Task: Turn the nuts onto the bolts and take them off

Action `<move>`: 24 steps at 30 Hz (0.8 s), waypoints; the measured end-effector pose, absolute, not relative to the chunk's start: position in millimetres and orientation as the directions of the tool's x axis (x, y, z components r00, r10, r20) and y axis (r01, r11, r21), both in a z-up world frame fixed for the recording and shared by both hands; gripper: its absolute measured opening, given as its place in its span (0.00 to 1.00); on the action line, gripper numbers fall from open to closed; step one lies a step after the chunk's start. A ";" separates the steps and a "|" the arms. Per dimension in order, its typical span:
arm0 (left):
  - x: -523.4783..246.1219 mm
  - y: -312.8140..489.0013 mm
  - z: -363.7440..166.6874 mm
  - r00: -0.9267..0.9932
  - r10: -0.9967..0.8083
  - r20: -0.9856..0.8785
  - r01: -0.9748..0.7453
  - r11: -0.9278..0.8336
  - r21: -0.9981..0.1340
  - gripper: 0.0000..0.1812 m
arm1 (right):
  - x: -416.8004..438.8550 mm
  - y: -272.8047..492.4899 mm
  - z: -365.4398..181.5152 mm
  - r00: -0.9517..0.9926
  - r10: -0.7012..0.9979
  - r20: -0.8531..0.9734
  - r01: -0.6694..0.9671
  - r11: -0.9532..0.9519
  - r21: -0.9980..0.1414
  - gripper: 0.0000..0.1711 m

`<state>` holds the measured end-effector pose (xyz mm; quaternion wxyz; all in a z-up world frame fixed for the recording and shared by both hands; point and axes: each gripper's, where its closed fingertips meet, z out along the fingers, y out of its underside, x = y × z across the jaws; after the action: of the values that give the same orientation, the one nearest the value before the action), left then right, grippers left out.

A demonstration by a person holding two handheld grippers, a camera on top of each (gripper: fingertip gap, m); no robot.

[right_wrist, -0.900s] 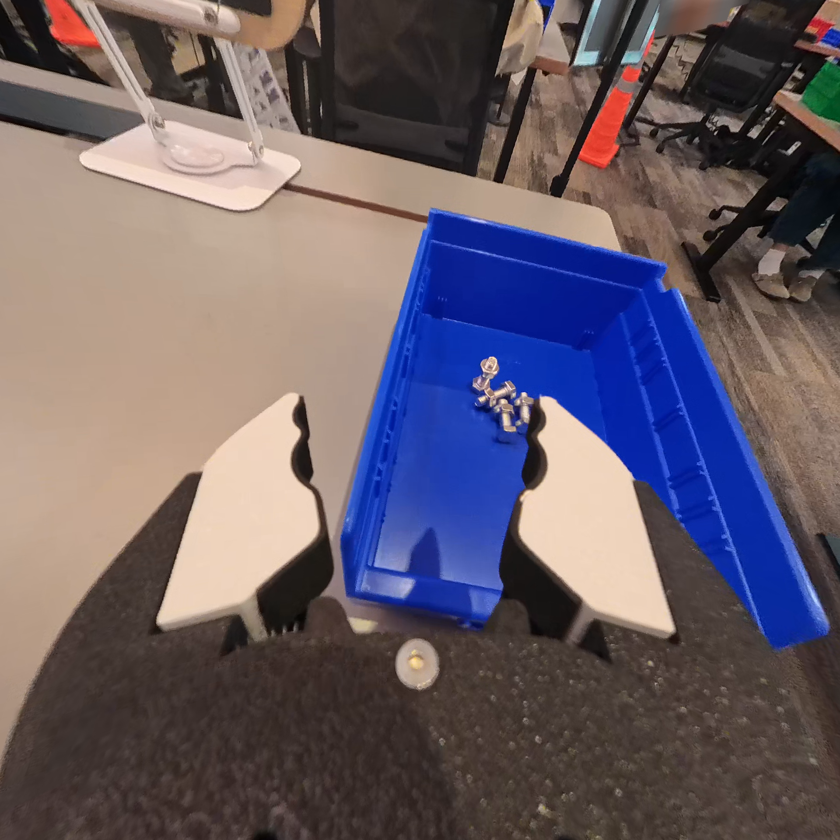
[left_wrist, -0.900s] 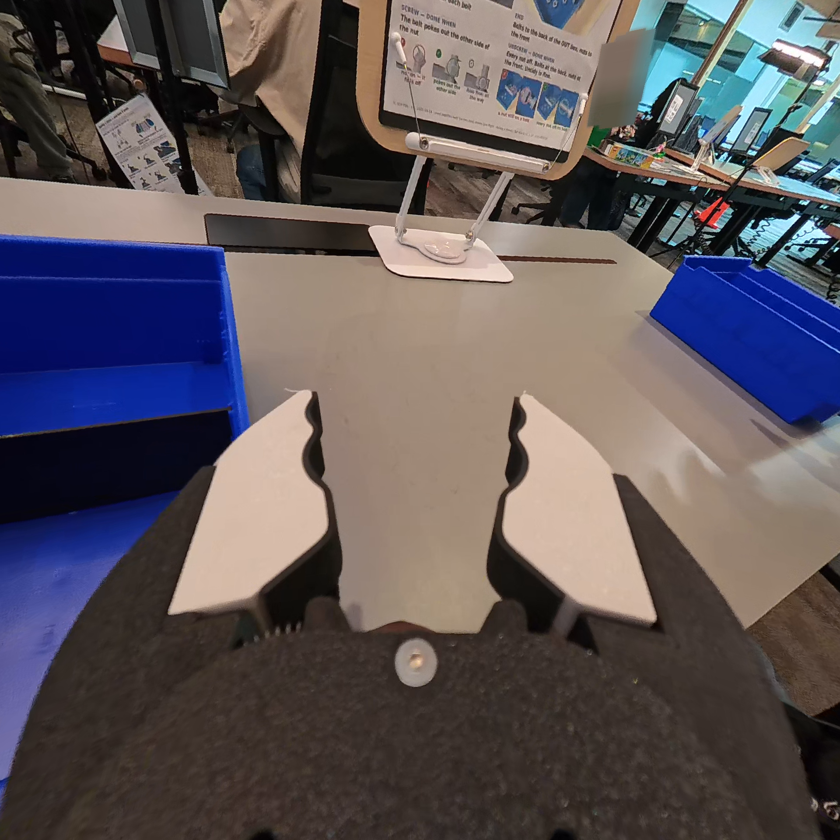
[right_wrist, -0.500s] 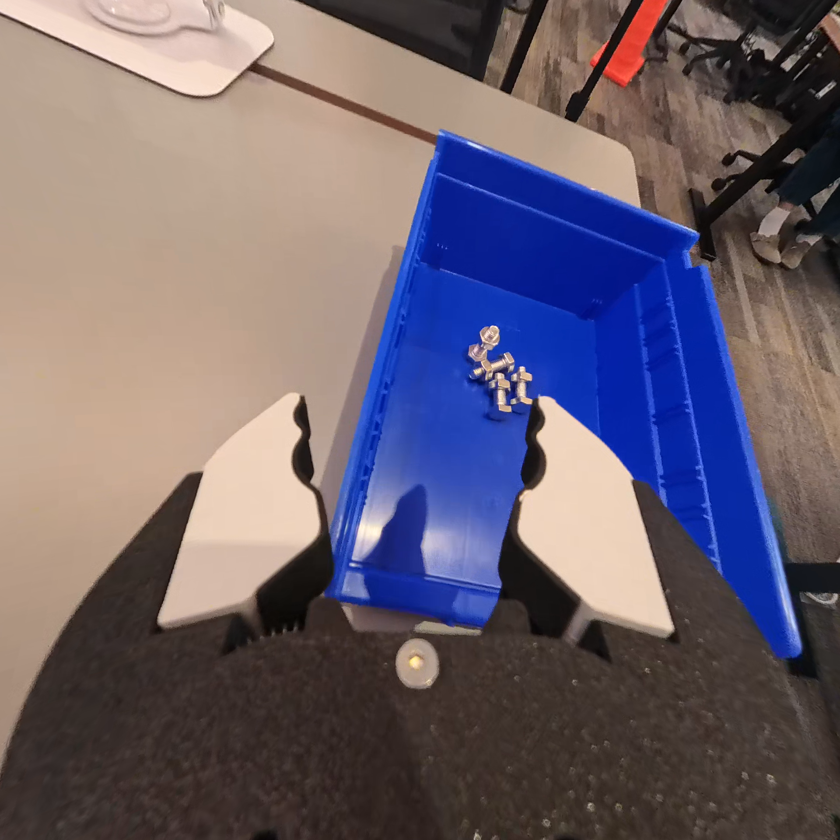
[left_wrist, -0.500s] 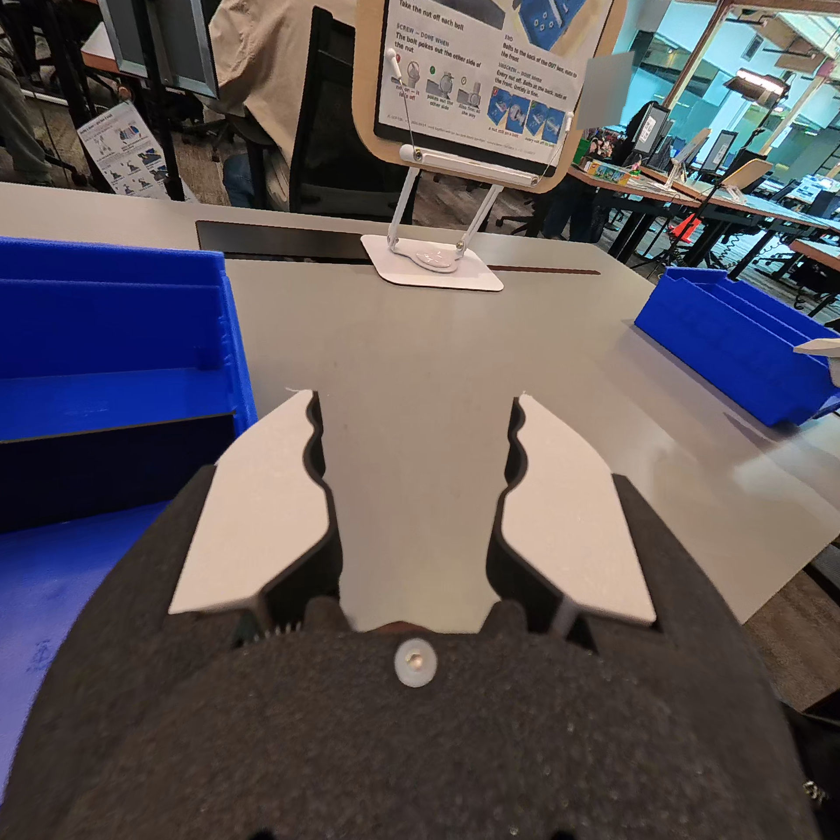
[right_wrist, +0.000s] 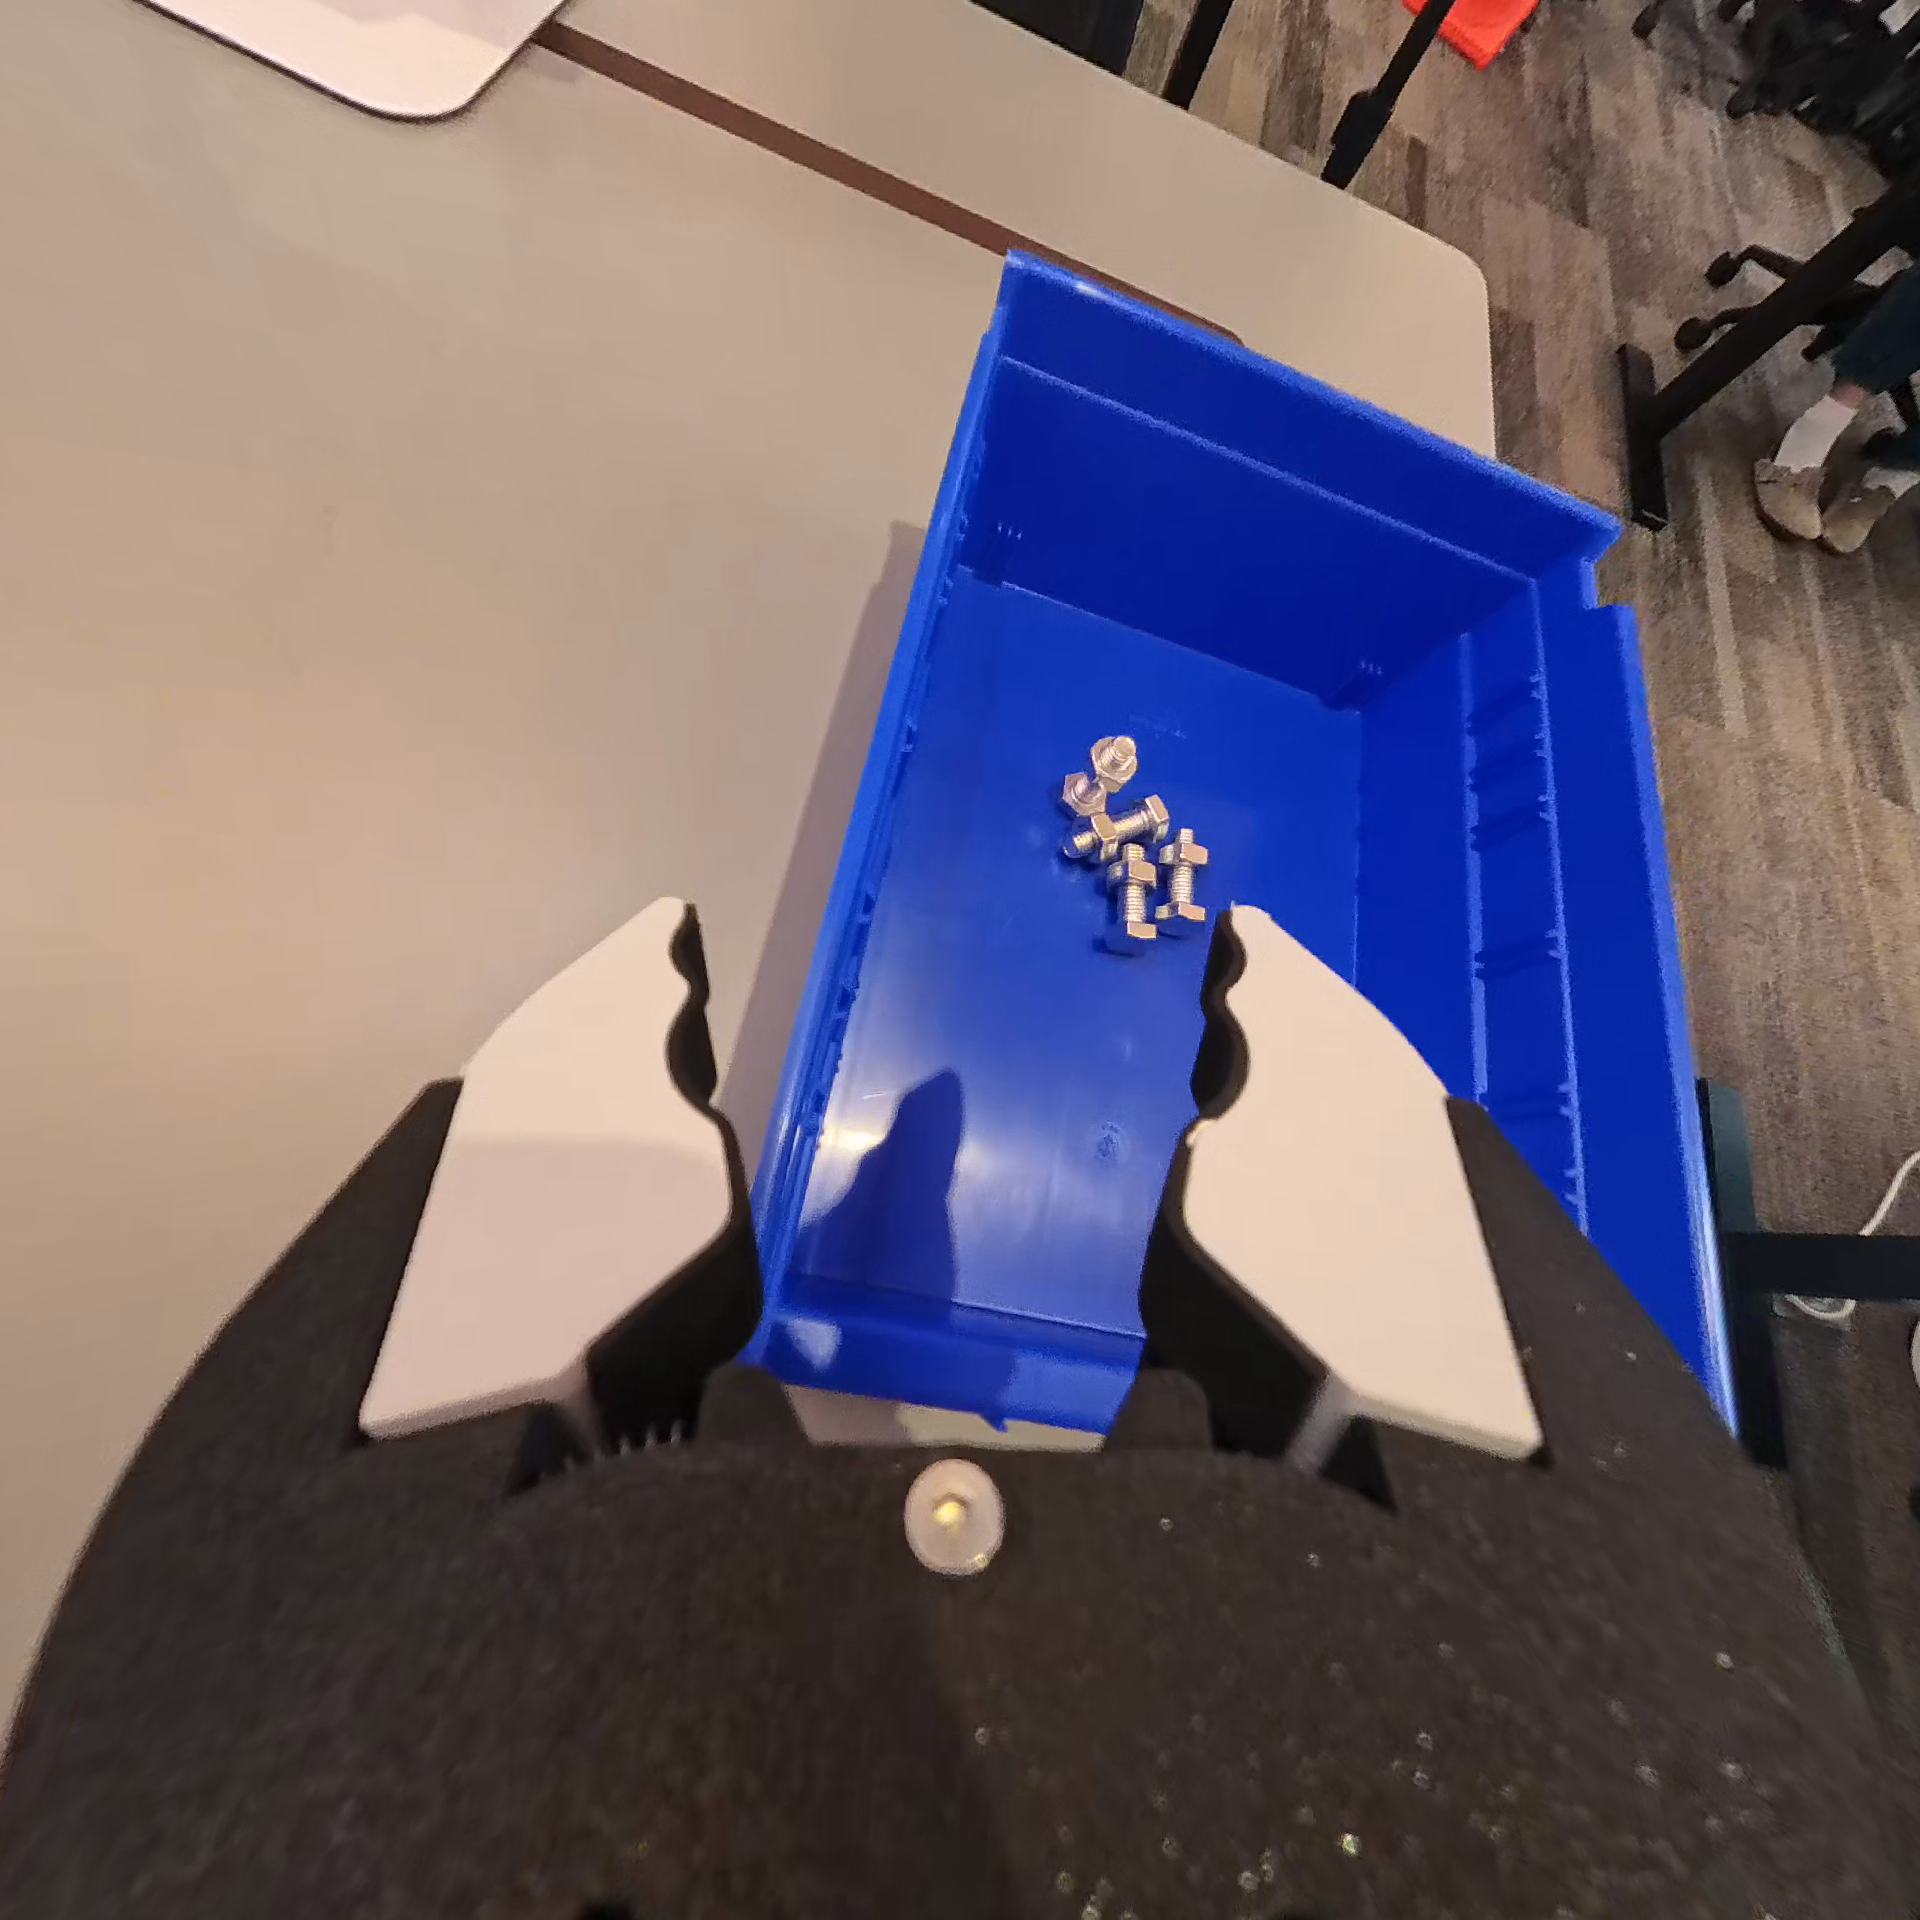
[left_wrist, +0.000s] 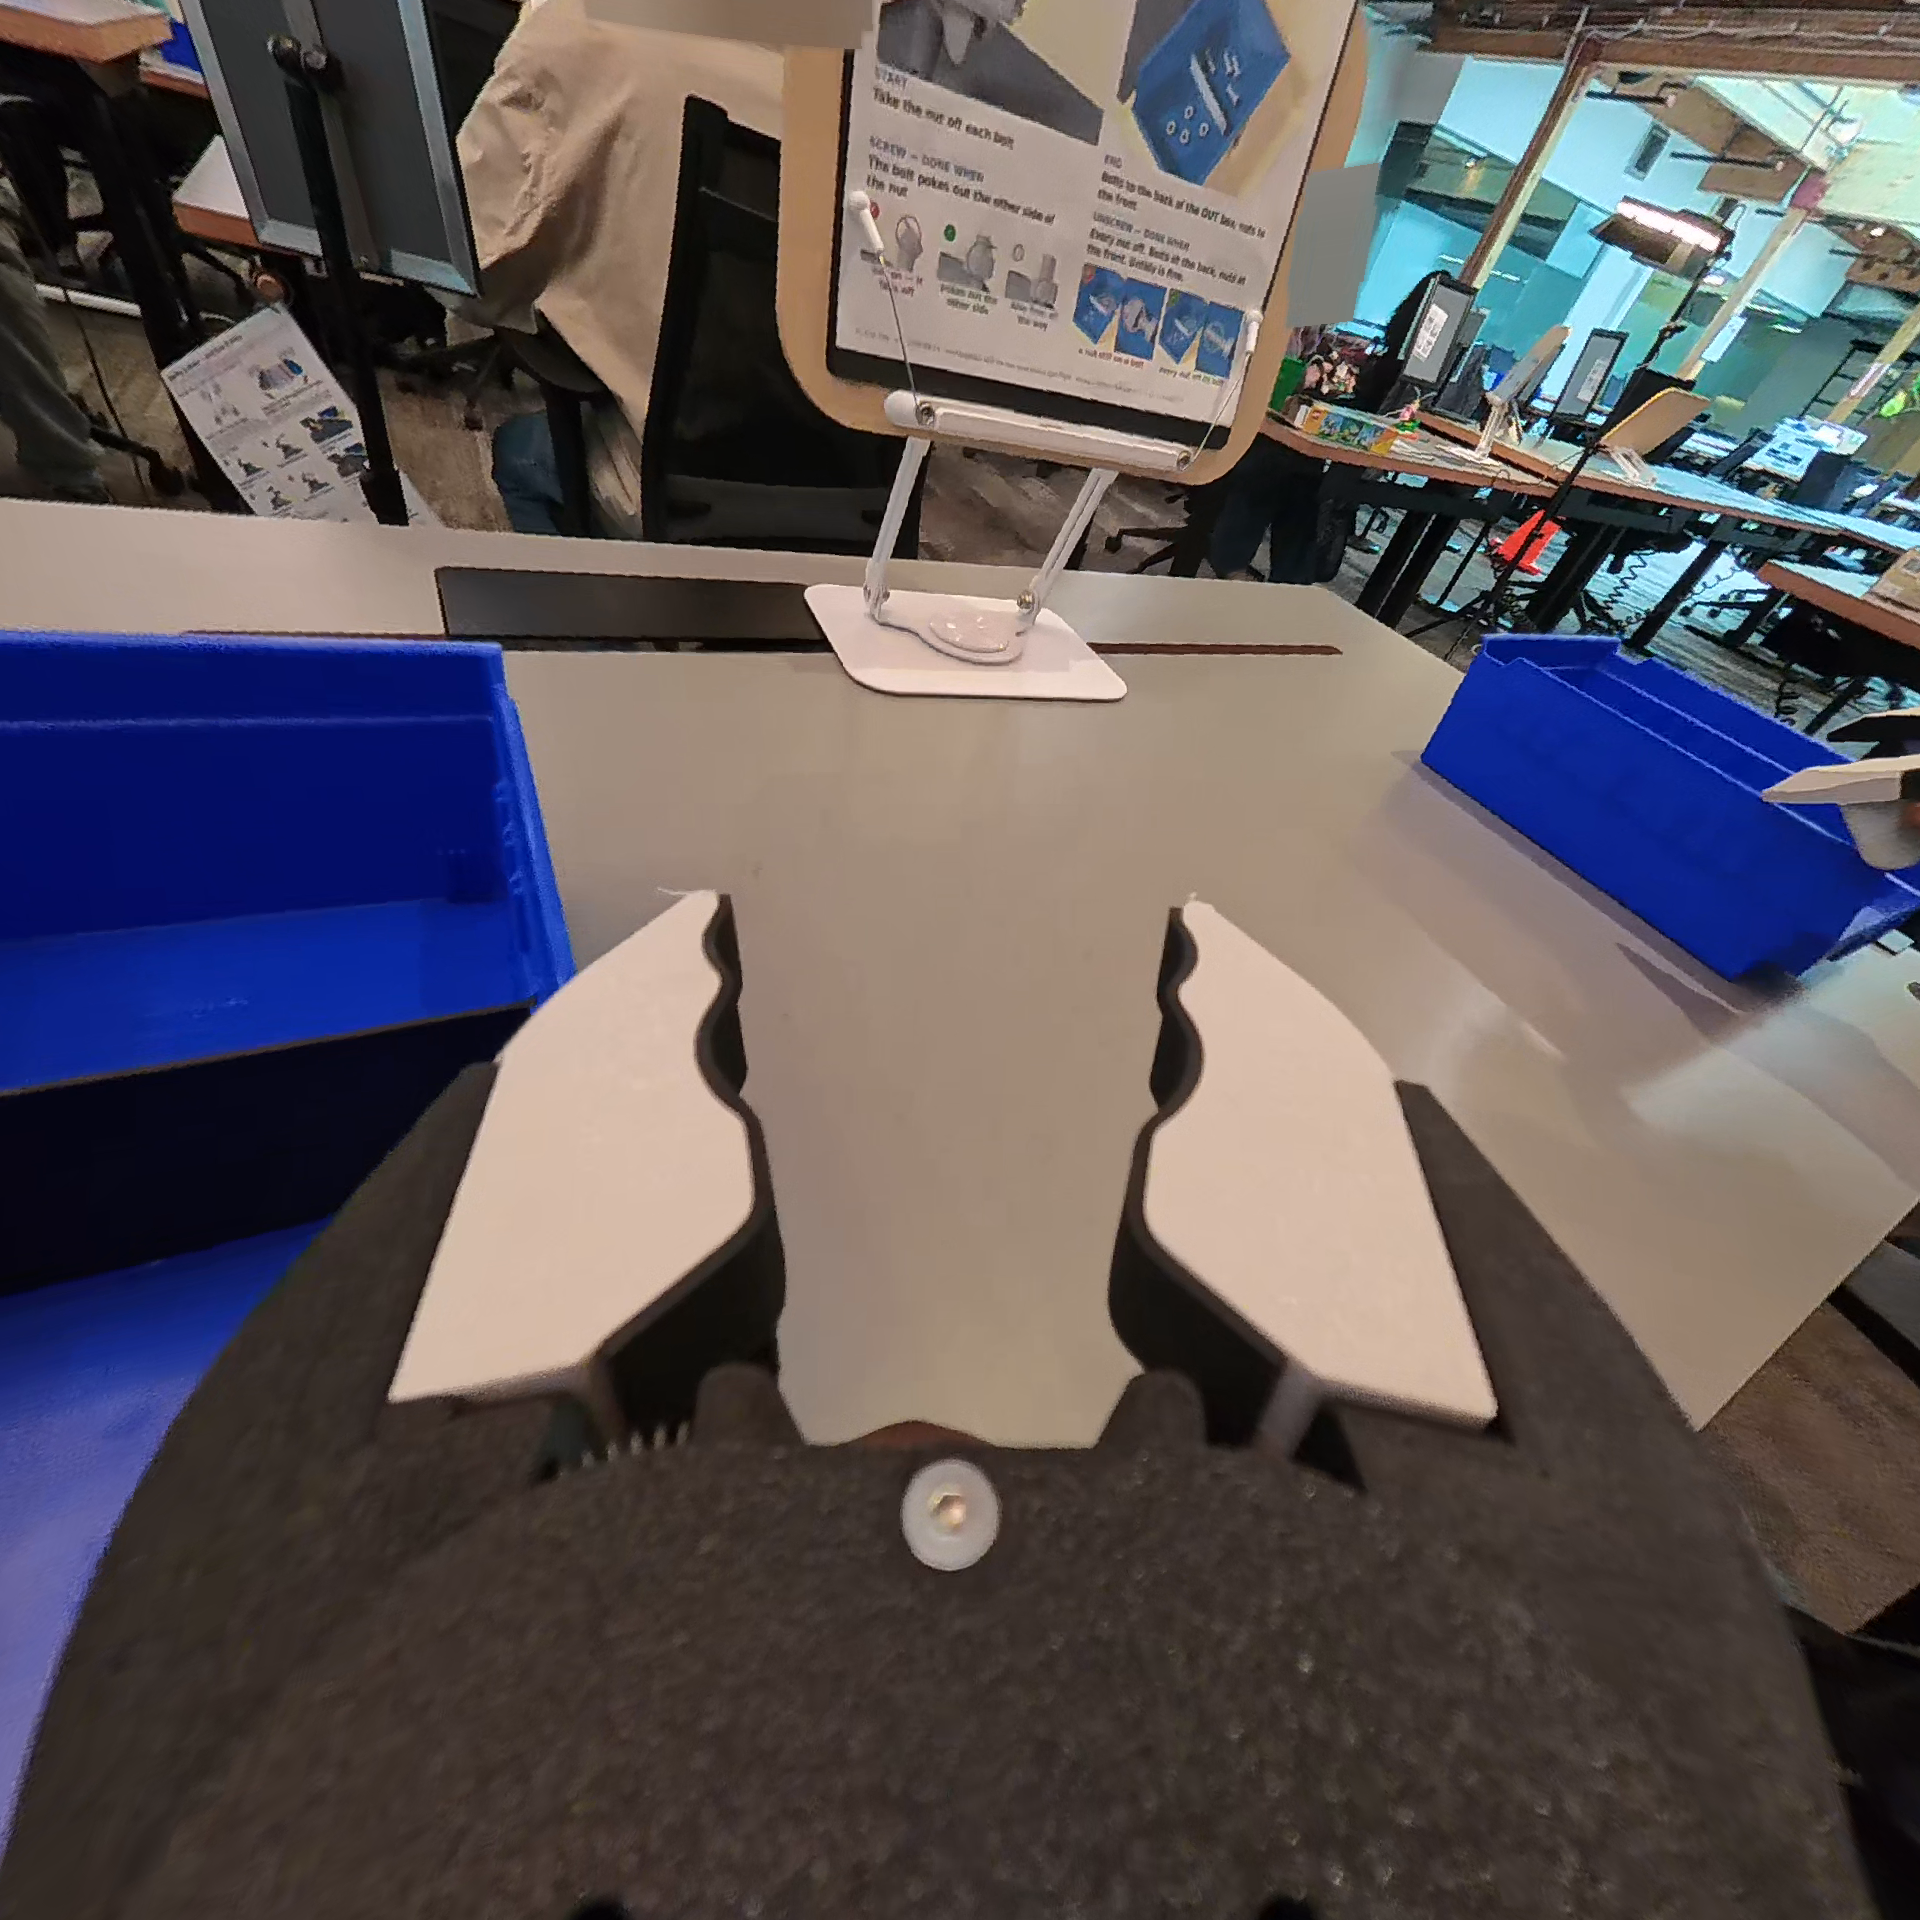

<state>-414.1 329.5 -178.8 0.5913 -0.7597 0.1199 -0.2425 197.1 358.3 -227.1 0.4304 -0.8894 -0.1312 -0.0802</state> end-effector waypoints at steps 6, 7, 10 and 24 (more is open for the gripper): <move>-412.7 329.4 -171.8 0.848 -0.483 0.219 0.104 -0.253 -0.962 0.43 | 196.4 366.9 -236.6 0.952 0.190 0.240 0.306 -0.640 -0.705 0.51; -413.4 329.0 -171.7 0.848 -0.482 0.219 0.105 -0.252 -0.962 0.43 | 195.9 368.1 -239.7 0.952 0.197 0.234 0.305 -0.650 -0.696 0.49; -415.9 327.6 -172.9 0.848 -0.479 0.226 0.112 -0.255 -0.961 0.43 | 193.9 371.3 -249.5 0.954 0.218 0.209 0.301 -0.678 -0.671 0.43; -421.1 322.8 -172.2 0.850 -0.474 0.232 0.123 -0.249 -0.961 0.43 | 179.9 374.3 -266.4 0.958 0.244 0.151 0.286 -0.758 -0.586 0.04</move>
<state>-421.1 322.8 -172.2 0.6017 -0.7502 0.1167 -0.2481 179.9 374.3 -266.4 0.3176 -0.9371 -0.1412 -0.0328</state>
